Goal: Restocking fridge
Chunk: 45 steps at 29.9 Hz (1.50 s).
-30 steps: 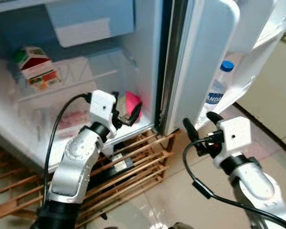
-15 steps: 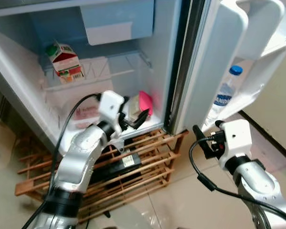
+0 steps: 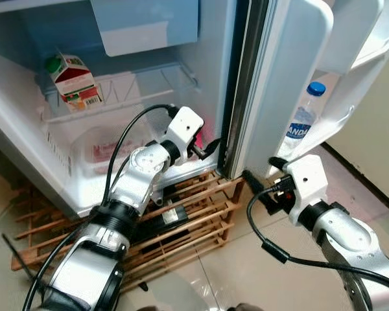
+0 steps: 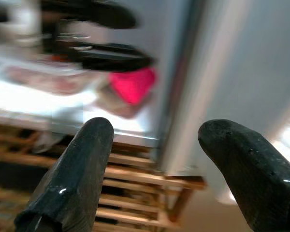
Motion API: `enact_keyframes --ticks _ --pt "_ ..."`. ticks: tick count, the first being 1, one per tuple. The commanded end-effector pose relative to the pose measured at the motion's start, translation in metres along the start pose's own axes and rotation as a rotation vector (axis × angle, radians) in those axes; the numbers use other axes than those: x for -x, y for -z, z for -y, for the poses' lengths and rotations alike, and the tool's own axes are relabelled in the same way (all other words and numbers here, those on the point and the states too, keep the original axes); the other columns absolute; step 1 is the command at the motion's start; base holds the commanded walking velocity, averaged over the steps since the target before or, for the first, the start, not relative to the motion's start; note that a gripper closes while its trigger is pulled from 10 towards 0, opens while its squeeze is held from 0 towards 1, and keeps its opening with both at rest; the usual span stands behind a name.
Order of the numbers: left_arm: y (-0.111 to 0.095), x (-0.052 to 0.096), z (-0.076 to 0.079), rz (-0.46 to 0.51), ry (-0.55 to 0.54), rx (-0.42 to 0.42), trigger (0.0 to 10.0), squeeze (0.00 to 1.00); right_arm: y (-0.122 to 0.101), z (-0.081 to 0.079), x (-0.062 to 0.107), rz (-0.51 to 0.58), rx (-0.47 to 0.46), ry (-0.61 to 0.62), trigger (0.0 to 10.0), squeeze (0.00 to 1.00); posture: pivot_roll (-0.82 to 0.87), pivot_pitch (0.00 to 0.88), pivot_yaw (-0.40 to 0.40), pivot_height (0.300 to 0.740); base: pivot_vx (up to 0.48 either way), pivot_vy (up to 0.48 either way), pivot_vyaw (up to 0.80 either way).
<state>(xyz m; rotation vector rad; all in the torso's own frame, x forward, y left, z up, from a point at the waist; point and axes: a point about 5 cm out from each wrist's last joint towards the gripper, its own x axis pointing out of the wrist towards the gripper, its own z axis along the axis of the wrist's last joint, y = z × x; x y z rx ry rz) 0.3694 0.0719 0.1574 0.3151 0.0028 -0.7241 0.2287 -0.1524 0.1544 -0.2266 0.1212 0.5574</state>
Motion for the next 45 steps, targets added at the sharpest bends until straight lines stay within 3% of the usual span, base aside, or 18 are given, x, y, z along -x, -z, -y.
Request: enact_keyframes --ticks 1,10,15,25,34,40,45 --pt "0.001 -0.003 -0.002 -0.007 -0.002 -0.012 10.0 0.0 -0.001 -0.002 0.005 -0.003 0.004 -0.033 10.0 0.0 -0.1 0.051 0.042 0.74 0.0 0.0 0.0" --pt "0.013 -0.009 -0.007 -0.081 -0.079 -0.04 10.0 0.0 -0.004 -0.003 0.009 0.01 0.003 -0.078 10.0 0.0 -0.12 0.055 0.053 0.74 0.0 0.0 0.0" --pt "0.028 -0.003 -0.017 -0.177 -0.168 -0.045 10.0 0.0 -0.006 -0.004 0.007 0.022 0.0 -0.112 10.0 0.0 -0.11 0.058 0.047 0.74 0.0 0.0 0.0" --pt "0.043 0.011 -0.033 -0.247 -0.266 -0.044 10.0 0.0 -0.008 -0.005 0.005 0.032 0.001 -0.128 10.0 0.0 -0.1 0.062 0.047 0.74 0.0 0.0 0.0" --pt "0.053 0.024 -0.05 -0.309 -0.407 0.052 10.0 0.0 -0.007 -0.009 0.004 0.032 -0.002 -0.144 10.0 0.0 -0.09 0.067 0.051 0.74 0.0 0.0 0.0" --pt "0.058 0.028 -0.053 -0.324 -0.435 0.075 10.0 0.0 -0.007 -0.011 0.005 0.03 -0.002 -0.15 10.0 0.0 -0.09 0.071 0.051 0.74 0.0 0.0 0.0" --pt "0.049 0.027 -0.058 -0.261 -0.466 0.122 10.0 0.0 -0.008 -0.011 0.006 0.037 -0.005 -0.155 10.0 0.0 -0.09 0.072 0.051 0.74 0.0 0.0 0.0"
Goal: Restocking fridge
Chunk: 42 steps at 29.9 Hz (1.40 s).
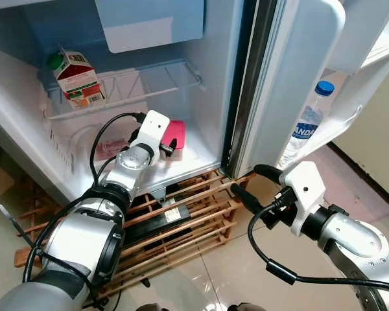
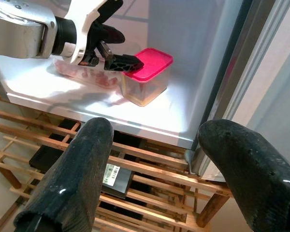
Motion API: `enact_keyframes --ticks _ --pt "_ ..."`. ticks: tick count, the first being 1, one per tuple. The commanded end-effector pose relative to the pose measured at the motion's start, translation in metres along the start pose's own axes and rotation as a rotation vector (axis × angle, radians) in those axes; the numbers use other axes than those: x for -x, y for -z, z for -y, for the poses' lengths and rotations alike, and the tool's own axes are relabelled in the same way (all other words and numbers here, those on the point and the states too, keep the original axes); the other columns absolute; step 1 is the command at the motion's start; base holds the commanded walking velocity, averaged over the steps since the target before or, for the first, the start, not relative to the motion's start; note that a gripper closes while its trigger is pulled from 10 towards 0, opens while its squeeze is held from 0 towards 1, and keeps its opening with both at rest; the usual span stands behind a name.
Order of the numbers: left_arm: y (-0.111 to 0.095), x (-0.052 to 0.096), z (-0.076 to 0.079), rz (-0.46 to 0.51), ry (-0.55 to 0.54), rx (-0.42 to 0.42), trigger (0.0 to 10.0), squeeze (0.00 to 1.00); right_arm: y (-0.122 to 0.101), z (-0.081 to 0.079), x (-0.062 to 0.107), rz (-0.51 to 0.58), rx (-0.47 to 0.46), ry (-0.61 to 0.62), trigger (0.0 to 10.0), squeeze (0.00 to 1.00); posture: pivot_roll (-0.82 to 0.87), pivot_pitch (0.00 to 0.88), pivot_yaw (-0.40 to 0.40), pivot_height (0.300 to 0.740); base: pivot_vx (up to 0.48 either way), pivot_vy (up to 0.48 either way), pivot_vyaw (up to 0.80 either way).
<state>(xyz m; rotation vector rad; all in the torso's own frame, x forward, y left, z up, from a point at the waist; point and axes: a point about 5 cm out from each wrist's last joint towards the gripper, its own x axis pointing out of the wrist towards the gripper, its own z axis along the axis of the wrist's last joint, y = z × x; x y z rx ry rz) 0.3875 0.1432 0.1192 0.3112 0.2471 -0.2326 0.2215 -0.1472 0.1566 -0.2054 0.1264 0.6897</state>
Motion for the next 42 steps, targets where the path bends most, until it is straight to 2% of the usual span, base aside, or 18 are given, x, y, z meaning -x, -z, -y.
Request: enact_keyframes --ticks 1,3,9,11,12,13,14,15,19,20,21,22,24,27,28,33,36,42 --pt "-0.01 -0.001 -0.005 0.034 -0.018 0.032 10.0 0.0 -0.005 -0.003 0.001 0.023 0.007 -0.023 10.0 0.0 -0.09 0.072 0.051 0.74 0.0 0.0 0.0" --pt "-0.026 -0.001 -0.003 0.154 0.044 0.107 10.0 0.0 -0.006 -0.003 0.002 0.04 0.002 -0.009 10.0 0.0 -0.08 0.072 0.054 0.74 0.0 0.0 0.0" --pt "-0.043 0.01 0.0 0.35 0.248 0.219 10.0 0.0 -0.007 -0.008 0.005 0.056 -0.014 0.011 10.0 0.0 -0.08 0.065 0.075 0.74 0.0 0.0 0.0" --pt "-0.046 0.029 0.001 0.438 0.355 0.225 10.0 0.0 -0.007 -0.012 0.008 0.061 -0.033 0.021 10.0 0.0 -0.08 0.065 0.066 0.74 0.0 0.0 0.0" --pt "-0.046 0.029 0.001 0.438 0.355 0.225 10.0 0.0 -0.007 -0.012 0.008 0.061 -0.033 0.021 10.0 0.0 -0.08 0.065 0.066 0.74 0.0 0.0 0.0" --pt "-0.046 0.058 0.005 0.481 0.436 0.194 10.0 0.0 -0.008 -0.014 0.012 0.088 -0.097 0.068 10.0 0.0 -0.05 0.064 0.037 0.74 0.0 0.0 0.0" --pt "-0.046 0.058 0.005 0.481 0.436 0.194 10.0 0.0 -0.008 -0.014 0.012 0.088 -0.097 0.068 10.0 0.0 -0.05 0.064 0.037 0.74 0.0 0.0 0.0" --pt "-0.047 0.075 0.009 0.497 0.469 0.177 10.0 0.0 -0.009 -0.014 0.014 0.107 -0.136 0.103 10.0 0.0 -0.04 0.064 0.028 0.74 0.0 0.0 0.0" --pt "-0.048 0.108 0.014 0.555 0.496 0.26 10.0 0.0 -0.009 -0.019 0.012 0.13 -0.183 0.156 10.0 0.0 -0.03 0.054 0.014 0.74 0.0 0.0 0.0" --pt "-0.048 0.108 0.014 0.555 0.496 0.26 10.0 0.0 -0.009 -0.019 0.012 0.13 -0.183 0.156 10.0 0.0 -0.03 0.054 0.014 0.74 0.0 0.0 0.0" --pt "-0.037 0.123 0.017 0.543 0.475 0.291 10.0 0.0 -0.008 -0.021 0.01 0.133 -0.18 0.184 10.0 0.0 -0.02 0.053 0.013 0.74 0.0 0.0 0.0" --pt "-0.037 0.123 0.017 0.543 0.475 0.291 10.0 0.0 -0.008 -0.021 0.01 0.133 -0.18 0.184 10.0 0.0 -0.02 0.053 0.013 0.74 0.0 0.0 0.0" --pt "-0.022 0.133 0.021 0.465 0.4 0.34 10.0 0.0 -0.006 -0.022 0.007 0.134 -0.178 0.228 10.0 0.0 -0.01 0.054 0.013 0.74 0.0 -0.15 0.0" --pt "-0.018 0.139 0.024 0.421 0.348 0.341 10.0 0.0 -0.005 -0.019 0.005 0.131 -0.178 0.273 10.0 0.0 0.01 0.064 0.003 0.74 0.0 -0.426 0.0" --pt "-0.016 0.144 0.021 0.387 0.268 0.358 10.0 0.0 -0.004 -0.015 0.003 0.135 -0.195 0.324 10.0 0.0 0.02 0.074 0.001 0.74 0.0 -0.442 0.0" --pt "-0.01 0.149 0.016 0.356 0.197 0.378 10.0 0.0 -0.002 -0.015 -0.002 0.13 -0.201 0.371 10.0 0.0 0.01 0.075 0.002 0.74 0.0 -0.474 0.0" --pt "-0.004 0.154 0.022 0.324 0.221 0.332 10.0 0.0 0.002 -0.018 -0.002 0.125 -0.213 0.386 10.0 0.0 0.03 0.06 -0.001 0.74 0.0 -0.48 0.0" --pt "-0.004 0.155 0.014 0.292 0.172 0.319 10.0 0.0 0.005 -0.013 -0.008 0.132 -0.216 0.416 10.0 0.0 0.05 0.057 -0.006 0.74 0.0 -0.48 0.0"
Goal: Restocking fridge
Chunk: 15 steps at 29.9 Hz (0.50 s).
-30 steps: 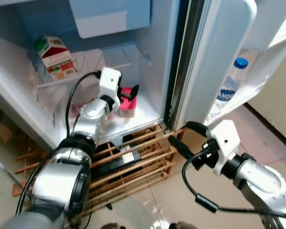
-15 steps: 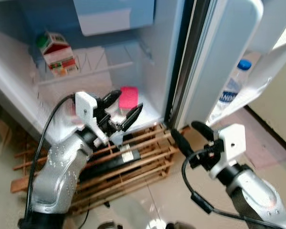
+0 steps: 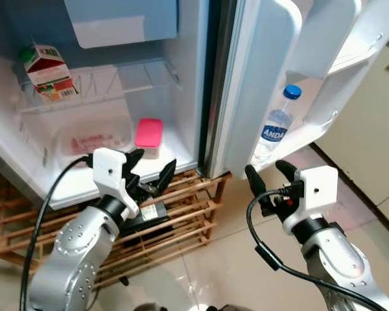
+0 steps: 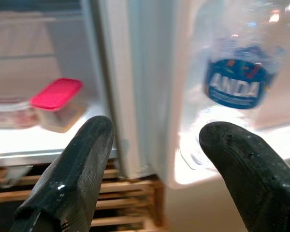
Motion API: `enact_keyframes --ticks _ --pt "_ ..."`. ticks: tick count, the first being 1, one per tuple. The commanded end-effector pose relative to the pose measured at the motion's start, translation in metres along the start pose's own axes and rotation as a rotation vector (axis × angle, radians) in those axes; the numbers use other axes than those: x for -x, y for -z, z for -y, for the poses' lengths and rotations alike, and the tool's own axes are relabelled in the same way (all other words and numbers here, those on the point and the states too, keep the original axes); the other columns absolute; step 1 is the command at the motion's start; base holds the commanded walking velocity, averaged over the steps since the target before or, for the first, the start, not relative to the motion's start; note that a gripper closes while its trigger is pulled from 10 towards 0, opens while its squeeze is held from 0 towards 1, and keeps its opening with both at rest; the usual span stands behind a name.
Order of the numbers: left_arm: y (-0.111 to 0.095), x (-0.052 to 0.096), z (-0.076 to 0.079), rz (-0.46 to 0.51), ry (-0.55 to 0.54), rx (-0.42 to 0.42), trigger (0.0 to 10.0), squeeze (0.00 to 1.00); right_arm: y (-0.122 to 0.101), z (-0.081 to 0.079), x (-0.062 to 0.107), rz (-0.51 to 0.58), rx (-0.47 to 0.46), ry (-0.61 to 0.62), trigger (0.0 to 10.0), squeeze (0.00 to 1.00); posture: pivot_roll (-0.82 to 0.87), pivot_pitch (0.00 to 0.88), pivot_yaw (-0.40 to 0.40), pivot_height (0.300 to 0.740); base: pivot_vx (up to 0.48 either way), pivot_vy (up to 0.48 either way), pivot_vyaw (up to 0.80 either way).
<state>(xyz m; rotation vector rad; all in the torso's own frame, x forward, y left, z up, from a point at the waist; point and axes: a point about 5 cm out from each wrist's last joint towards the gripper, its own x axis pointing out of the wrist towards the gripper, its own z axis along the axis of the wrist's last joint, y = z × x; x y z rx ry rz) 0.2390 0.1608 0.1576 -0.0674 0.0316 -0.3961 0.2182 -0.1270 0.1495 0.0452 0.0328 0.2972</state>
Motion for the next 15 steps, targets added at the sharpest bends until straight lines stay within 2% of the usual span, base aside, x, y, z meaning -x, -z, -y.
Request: enact_keyframes --ticks 1,6,10,12,15 --pt "-0.004 0.001 0.002 0.004 0.004 -0.03 10.0 0.0 -0.001 0.007 -0.001 0.009 0.021 0.031 10.0 0.0 0.05 0.058 -0.007 0.74 0.0 -0.48 0.0" --pt "-0.003 0.001 -0.006 0.004 -0.03 -0.08 10.0 0.0 -0.005 0.014 -0.006 0.029 0.037 0.033 10.0 0.0 0.04 0.051 -0.012 0.74 0.0 -0.48 0.0" --pt "0.0 -0.006 -0.008 0.013 -0.067 -0.075 10.0 0.0 0.0 0.019 -0.006 0.018 0.019 0.071 10.0 0.0 0.05 0.037 -0.019 0.74 0.0 -0.48 0.0" --pt "0.002 -0.014 -0.007 0.013 -0.093 -0.079 10.0 0.0 0.003 0.025 -0.01 0.01 -0.012 0.114 10.0 0.0 0.05 0.049 -0.024 0.74 0.0 -0.48 0.73" --pt "0.002 -0.018 -0.008 0.017 -0.1 -0.075 10.0 0.0 -0.002 0.021 -0.016 0.027 -0.005 0.106 10.0 0.0 0.02 0.044 -0.026 0.74 0.0 -0.48 0.8"
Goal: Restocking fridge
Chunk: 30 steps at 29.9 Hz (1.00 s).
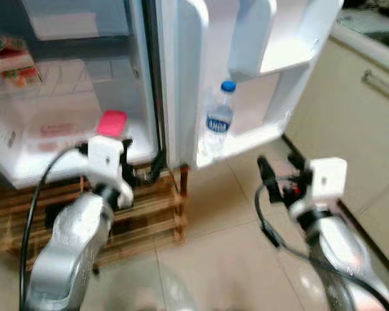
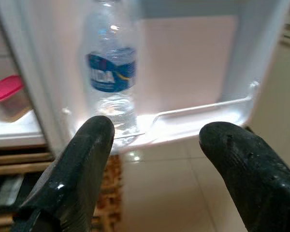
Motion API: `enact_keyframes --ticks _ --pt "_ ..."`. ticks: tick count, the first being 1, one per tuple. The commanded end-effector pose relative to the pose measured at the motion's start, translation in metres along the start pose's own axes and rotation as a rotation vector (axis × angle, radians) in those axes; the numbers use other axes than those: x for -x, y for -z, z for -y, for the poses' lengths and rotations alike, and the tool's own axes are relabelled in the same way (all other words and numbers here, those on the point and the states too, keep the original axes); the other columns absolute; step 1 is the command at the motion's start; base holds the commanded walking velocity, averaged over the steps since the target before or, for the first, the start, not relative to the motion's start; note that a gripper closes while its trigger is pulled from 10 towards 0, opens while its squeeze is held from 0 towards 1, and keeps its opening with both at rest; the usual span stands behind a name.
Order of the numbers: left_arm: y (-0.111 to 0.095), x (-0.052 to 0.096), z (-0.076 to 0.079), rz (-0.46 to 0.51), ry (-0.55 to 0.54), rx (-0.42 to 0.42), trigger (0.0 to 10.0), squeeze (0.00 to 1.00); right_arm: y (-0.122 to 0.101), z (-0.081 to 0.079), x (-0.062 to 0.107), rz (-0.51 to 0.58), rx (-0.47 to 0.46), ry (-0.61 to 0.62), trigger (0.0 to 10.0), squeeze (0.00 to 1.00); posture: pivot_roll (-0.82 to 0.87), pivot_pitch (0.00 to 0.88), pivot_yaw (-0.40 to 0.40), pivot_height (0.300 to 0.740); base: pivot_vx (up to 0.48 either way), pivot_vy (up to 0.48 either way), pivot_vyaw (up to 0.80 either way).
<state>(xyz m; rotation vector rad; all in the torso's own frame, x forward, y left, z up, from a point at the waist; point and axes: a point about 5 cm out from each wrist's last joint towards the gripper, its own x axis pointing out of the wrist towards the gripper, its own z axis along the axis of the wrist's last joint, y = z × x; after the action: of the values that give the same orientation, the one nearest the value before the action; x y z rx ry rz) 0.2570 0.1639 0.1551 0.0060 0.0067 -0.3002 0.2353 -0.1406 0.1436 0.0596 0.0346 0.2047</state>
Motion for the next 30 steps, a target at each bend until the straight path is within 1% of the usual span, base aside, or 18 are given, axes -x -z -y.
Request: enact_keyframes --ticks 1,3,8,10,11,15,18,19,23,27,30 --pt "0.0 -0.004 0.002 0.007 -0.004 0.001 10.0 0.0 -0.009 0.001 -0.005 0.033 0.015 0.003 10.0 0.0 0.02 0.042 -0.024 0.74 0.0 -0.48 0.8" --pt "0.001 -0.007 0.005 0.007 0.011 0.005 10.0 0.0 -0.012 -0.001 -0.007 0.042 0.035 -0.02 10.0 0.0 0.01 0.049 -0.031 0.74 0.0 -0.48 0.8" --pt "-0.001 -0.01 0.005 0.014 0.017 -0.02 10.0 0.0 -0.012 0.0 -0.009 0.041 0.031 -0.023 10.0 0.0 0.03 0.071 -0.038 0.74 0.0 -0.48 0.8" --pt "-0.002 -0.011 0.003 0.017 0.005 -0.025 10.0 0.0 -0.011 0.0 -0.01 0.042 0.014 -0.027 10.0 0.0 0.04 0.068 -0.035 0.74 0.0 -0.48 0.0" --pt "-0.003 -0.011 0.001 0.026 -0.016 -0.048 10.0 0.0 -0.011 0.0 -0.011 0.043 0.03 -0.033 10.0 0.0 0.05 0.068 -0.033 0.74 0.0 -0.379 0.0" --pt "-0.003 -0.012 -0.002 0.02 -0.055 -0.045 10.0 0.0 -0.011 0.002 -0.013 0.046 0.038 -0.017 10.0 0.0 0.06 0.08 -0.021 0.74 0.0 -0.396 0.0" --pt "-0.002 -0.012 -0.004 0.009 -0.061 -0.036 10.0 0.0 -0.012 -0.002 -0.015 0.058 0.029 -0.015 10.0 0.0 0.06 0.08 -0.026 0.74 0.0 -0.462 0.0" --pt "-0.001 -0.012 -0.005 0.005 -0.069 -0.048 10.0 0.0 -0.013 -0.006 -0.015 0.06 0.018 -0.02 10.0 0.0 0.06 0.08 -0.031 0.74 0.0 -0.472 0.0" --pt "-0.002 -0.013 -0.006 0.012 -0.083 -0.05 10.0 0.0 -0.011 -0.01 -0.018 0.056 0.019 -0.037 10.0 0.0 0.07 0.082 -0.031 0.74 0.0 -0.472 0.0" --pt "-0.002 -0.015 -0.005 0.005 -0.061 -0.049 10.0 0.0 -0.014 -0.013 -0.021 0.065 0.025 -0.043 10.0 0.0 0.05 0.084 -0.025 0.74 0.0 -0.474 0.0" --pt "0.001 -0.015 -0.004 -0.015 -0.044 -0.069 10.0 0.0 -0.016 -0.011 -0.02 0.073 0.02 -0.026 10.0 0.0 0.05 0.093 -0.021 0.74 0.0 -0.472 0.0"
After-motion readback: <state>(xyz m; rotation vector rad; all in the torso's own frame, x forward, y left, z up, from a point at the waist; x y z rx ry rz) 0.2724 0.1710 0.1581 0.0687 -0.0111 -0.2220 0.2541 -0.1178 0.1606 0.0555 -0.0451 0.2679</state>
